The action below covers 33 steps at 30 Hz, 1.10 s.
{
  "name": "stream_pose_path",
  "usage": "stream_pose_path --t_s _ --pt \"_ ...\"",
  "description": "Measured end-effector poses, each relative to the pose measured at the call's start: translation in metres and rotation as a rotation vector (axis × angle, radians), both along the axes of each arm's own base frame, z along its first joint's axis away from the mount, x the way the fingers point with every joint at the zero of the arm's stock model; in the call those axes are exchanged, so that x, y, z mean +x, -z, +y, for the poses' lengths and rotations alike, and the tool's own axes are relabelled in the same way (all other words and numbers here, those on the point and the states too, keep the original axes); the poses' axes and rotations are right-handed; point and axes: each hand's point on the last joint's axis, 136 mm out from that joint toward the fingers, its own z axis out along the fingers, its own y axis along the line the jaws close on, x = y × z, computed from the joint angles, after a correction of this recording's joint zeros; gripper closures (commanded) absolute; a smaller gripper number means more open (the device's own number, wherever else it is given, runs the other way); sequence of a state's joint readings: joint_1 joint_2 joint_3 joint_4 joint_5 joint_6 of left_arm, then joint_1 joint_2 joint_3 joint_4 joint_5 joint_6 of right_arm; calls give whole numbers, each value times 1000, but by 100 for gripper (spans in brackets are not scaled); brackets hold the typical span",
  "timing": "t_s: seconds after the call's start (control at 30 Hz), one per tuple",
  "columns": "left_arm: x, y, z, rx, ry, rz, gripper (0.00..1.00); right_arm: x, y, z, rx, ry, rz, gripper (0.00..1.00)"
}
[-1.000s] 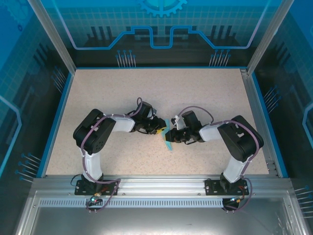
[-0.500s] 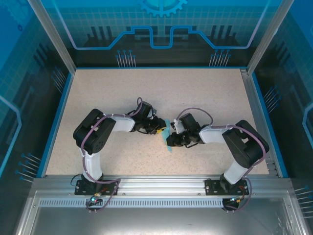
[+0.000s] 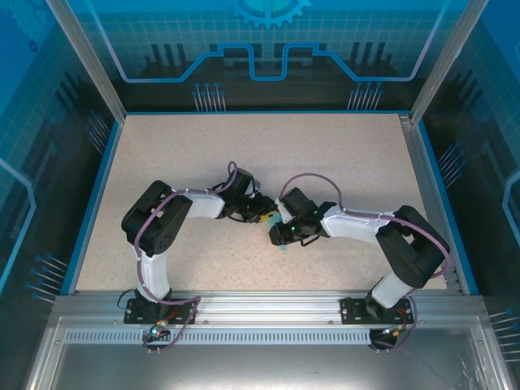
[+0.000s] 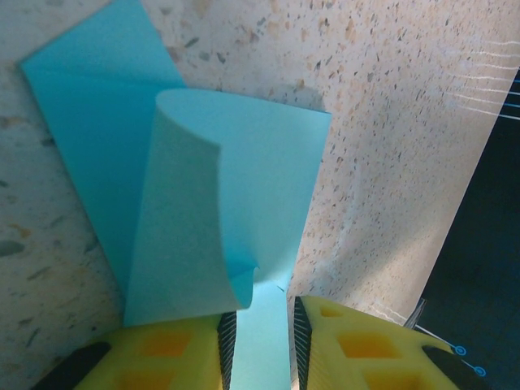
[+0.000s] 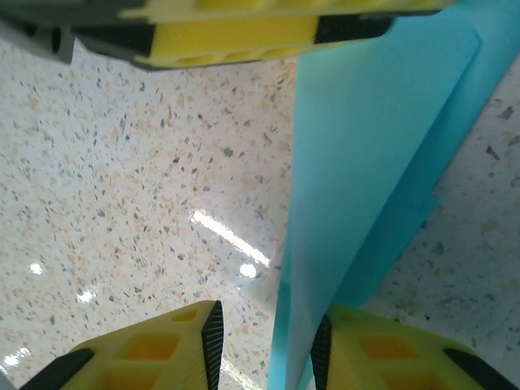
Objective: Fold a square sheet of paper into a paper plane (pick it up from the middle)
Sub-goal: Fold the wing for the fifth time at the center of the table.
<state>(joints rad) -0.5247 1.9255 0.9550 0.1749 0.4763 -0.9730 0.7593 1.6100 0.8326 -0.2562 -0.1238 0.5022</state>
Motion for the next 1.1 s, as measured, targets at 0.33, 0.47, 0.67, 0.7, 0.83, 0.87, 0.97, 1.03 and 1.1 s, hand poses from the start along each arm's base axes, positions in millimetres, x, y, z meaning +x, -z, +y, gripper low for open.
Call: stream_pose_path --t_s 0.33,0.47,0.67,0.7,0.83,0.87,0.97,1.03,1.1 --pt "0 0 0 5 4 2 71 -2 15 -4 -242 -27 -77 64" --pt "0 0 0 5 4 2 71 -1 15 -5 -275 -30 -101 75" --pt "0 0 0 5 4 2 71 -2 17 -6 -313 -45 -132 75" --pt "0 0 0 5 4 2 71 -2 18 -7 -323 -50 -138 75" --pt "0 0 0 7 4 6 71 -2 18 -7 -347 -68 -159 69" --pt "0 0 0 8 4 6 71 -2 18 -8 -351 -73 -163 68" --pt "0 0 0 12 3 8 71 -2 16 -8 -350 -80 -165 60" --pt "0 0 0 13 2 8 71 -5 10 -7 -324 -80 -150 57" --pt "0 1 0 14 1 7 71 -7 -4 -3 -248 -63 -142 53"
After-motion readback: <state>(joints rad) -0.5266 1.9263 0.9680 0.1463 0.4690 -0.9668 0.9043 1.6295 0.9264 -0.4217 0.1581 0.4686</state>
